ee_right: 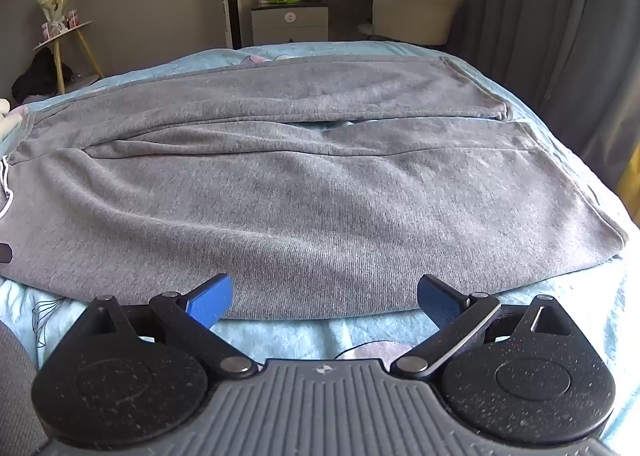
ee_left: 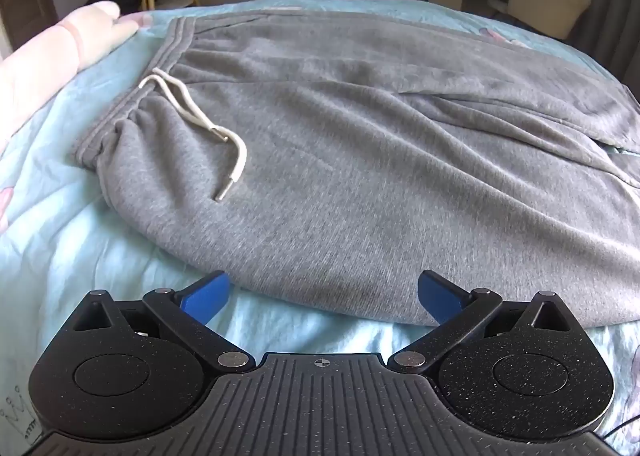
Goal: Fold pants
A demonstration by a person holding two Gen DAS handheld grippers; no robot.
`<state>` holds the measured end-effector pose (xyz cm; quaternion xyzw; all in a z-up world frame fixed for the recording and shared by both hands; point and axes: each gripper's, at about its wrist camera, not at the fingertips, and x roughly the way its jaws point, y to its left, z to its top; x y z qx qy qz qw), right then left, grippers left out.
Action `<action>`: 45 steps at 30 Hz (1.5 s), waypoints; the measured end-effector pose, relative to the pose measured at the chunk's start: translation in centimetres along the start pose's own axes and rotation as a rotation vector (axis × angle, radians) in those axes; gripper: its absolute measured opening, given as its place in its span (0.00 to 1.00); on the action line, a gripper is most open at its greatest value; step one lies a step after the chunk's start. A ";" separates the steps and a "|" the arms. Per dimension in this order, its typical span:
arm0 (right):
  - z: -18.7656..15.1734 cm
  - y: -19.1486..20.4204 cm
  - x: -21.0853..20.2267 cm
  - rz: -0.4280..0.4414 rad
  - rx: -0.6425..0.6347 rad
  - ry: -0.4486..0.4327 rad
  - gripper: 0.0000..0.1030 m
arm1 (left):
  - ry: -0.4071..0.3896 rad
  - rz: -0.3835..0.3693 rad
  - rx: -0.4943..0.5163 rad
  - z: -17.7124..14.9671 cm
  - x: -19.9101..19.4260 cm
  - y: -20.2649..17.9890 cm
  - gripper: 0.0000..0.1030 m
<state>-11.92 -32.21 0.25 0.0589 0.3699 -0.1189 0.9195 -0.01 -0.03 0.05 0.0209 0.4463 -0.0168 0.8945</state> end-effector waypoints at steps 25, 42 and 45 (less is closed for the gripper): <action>-0.1 -0.2 0.2 0.001 0.010 0.002 0.96 | 0.013 0.004 -0.004 -0.3 0.5 0.2 1.00; -0.1 -0.4 0.1 0.003 0.022 0.003 0.96 | 0.017 0.006 -0.007 -0.5 0.8 0.4 1.00; -0.1 -0.4 0.0 0.006 0.025 0.003 0.96 | 0.018 0.007 -0.009 -0.5 0.8 0.5 1.00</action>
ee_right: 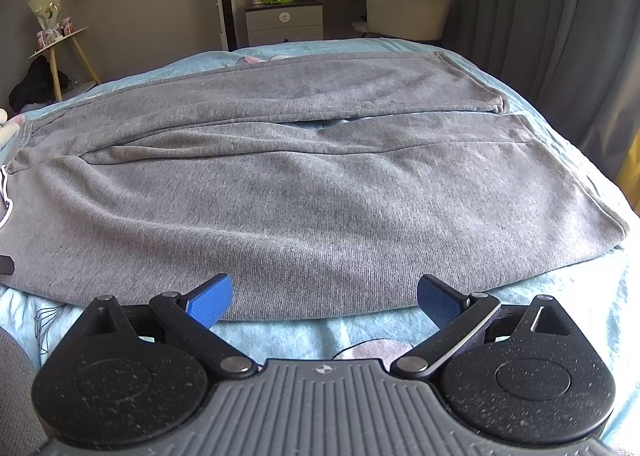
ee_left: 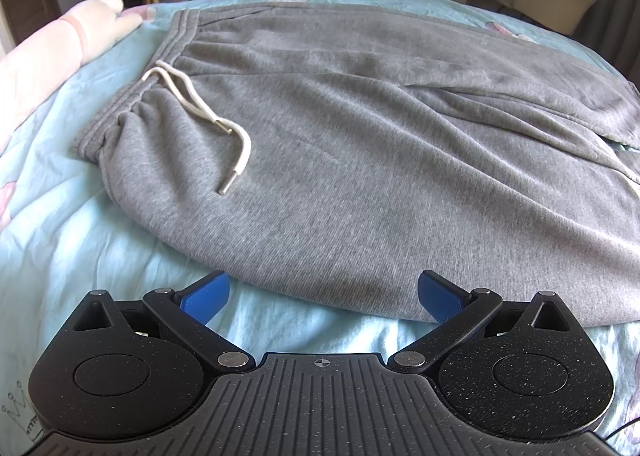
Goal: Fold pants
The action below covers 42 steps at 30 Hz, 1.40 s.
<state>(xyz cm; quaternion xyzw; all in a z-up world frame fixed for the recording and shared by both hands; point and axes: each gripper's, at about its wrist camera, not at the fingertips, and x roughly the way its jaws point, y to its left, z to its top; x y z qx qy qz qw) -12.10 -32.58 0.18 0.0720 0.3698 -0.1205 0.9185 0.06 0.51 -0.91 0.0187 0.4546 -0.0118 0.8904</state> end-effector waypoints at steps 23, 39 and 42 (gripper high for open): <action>0.1 -0.1 -0.2 0.003 0.009 -0.004 0.96 | 0.004 0.001 0.000 0.0 -0.1 0.1 1.00; 0.2 -0.1 -0.6 0.024 0.022 -0.032 0.96 | 0.010 0.000 -0.004 0.0 -0.1 0.2 1.00; 0.2 -0.1 -0.7 0.021 0.022 -0.051 0.96 | 0.011 0.000 -0.004 0.0 -0.1 0.2 1.00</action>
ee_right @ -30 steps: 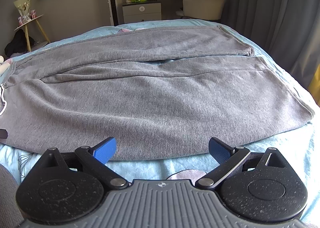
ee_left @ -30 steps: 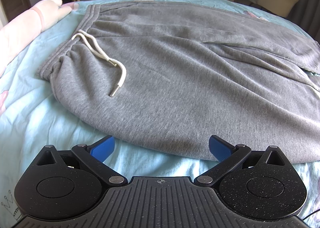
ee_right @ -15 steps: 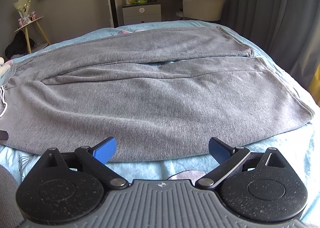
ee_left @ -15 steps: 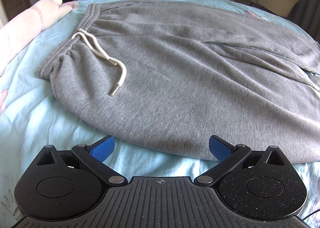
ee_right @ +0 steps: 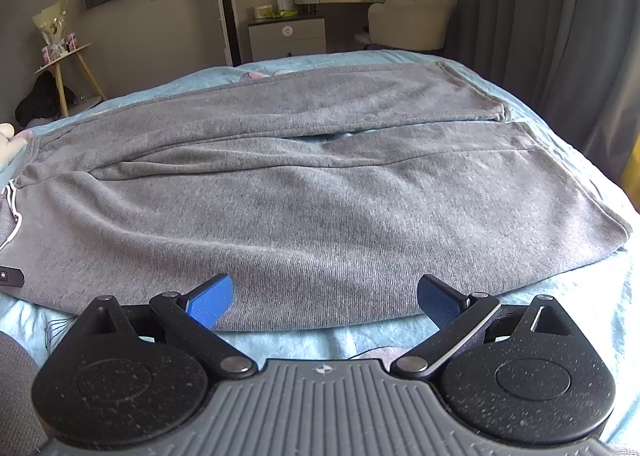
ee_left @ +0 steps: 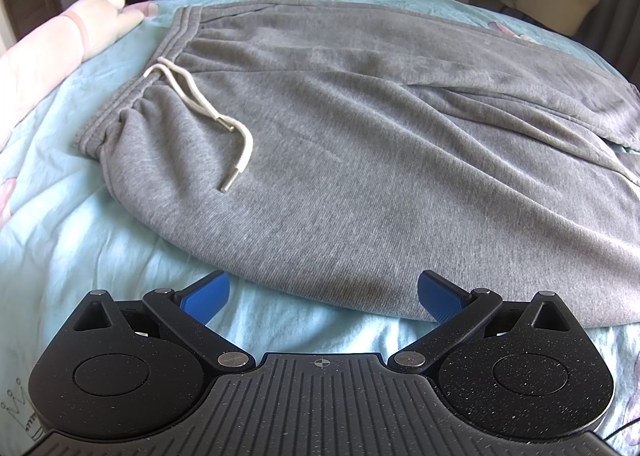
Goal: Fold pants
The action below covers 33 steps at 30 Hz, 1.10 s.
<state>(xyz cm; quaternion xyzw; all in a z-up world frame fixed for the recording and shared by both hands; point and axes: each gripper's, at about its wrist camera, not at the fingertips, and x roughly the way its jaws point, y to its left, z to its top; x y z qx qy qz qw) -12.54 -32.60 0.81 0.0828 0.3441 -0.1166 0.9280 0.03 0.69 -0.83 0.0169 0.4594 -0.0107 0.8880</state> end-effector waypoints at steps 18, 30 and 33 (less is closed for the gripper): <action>0.0 -0.6 0.7 -0.022 0.037 0.026 0.96 | 0.000 -0.006 -0.004 0.3 -0.4 -0.3 1.00; 1.0 -1.8 3.2 0.012 0.129 0.105 0.96 | 0.013 -0.053 -0.034 0.4 -0.3 0.2 1.00; 1.8 -2.2 5.1 -0.053 0.122 0.135 0.96 | 0.002 -0.052 -0.030 0.5 -0.7 0.1 1.00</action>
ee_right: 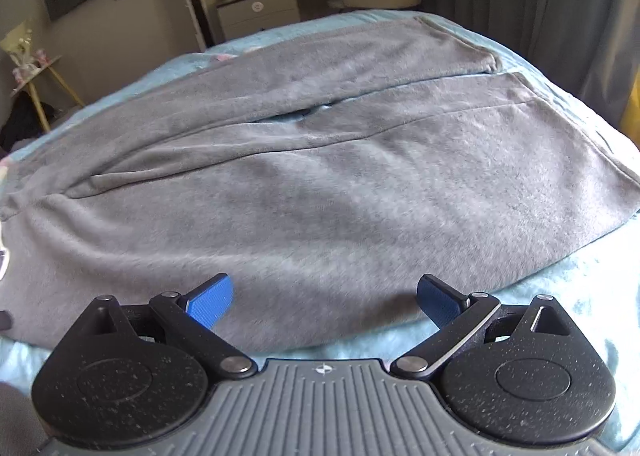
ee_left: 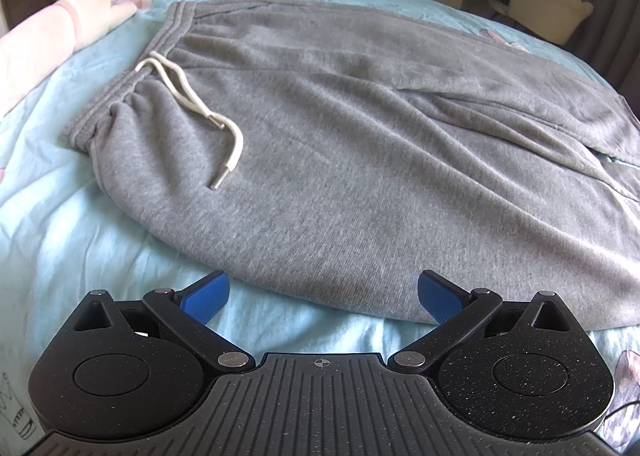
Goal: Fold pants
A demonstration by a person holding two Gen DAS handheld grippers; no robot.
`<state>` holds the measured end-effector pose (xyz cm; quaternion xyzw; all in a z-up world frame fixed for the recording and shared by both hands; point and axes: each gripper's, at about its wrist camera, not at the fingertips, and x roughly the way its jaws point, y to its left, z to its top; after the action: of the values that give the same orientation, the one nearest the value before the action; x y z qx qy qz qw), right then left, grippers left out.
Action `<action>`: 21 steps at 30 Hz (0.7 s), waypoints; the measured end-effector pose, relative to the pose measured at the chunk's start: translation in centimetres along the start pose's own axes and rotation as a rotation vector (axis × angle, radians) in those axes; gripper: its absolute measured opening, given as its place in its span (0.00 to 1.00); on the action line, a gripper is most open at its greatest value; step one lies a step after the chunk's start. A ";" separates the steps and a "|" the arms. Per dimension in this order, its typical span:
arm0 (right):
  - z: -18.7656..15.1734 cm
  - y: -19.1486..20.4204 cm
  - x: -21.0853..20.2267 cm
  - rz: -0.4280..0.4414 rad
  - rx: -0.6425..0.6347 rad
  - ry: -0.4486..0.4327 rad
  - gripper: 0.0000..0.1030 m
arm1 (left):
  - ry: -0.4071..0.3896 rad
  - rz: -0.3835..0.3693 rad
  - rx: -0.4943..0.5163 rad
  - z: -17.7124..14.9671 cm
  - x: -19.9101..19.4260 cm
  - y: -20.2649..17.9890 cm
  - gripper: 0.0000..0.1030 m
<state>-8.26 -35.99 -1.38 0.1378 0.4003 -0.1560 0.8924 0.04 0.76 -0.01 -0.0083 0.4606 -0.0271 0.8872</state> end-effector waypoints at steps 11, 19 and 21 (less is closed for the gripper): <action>1.1 -1.3 3.5 -0.044 0.054 0.080 0.97 | -0.133 -0.009 -0.096 7.4 0.9 -3.6 1.00; 9.5 -1.4 1.5 0.029 0.094 0.069 0.96 | -0.236 0.124 -0.198 9.7 6.9 -4.9 1.00; 13.9 -1.5 2.6 0.036 0.101 -0.011 0.96 | -0.257 0.218 -0.164 9.1 8.1 -4.6 1.00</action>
<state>2.09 -42.99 5.41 0.1890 0.3843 -0.1609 0.8892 11.98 -4.35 -1.23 -0.0338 0.3422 0.1083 0.9328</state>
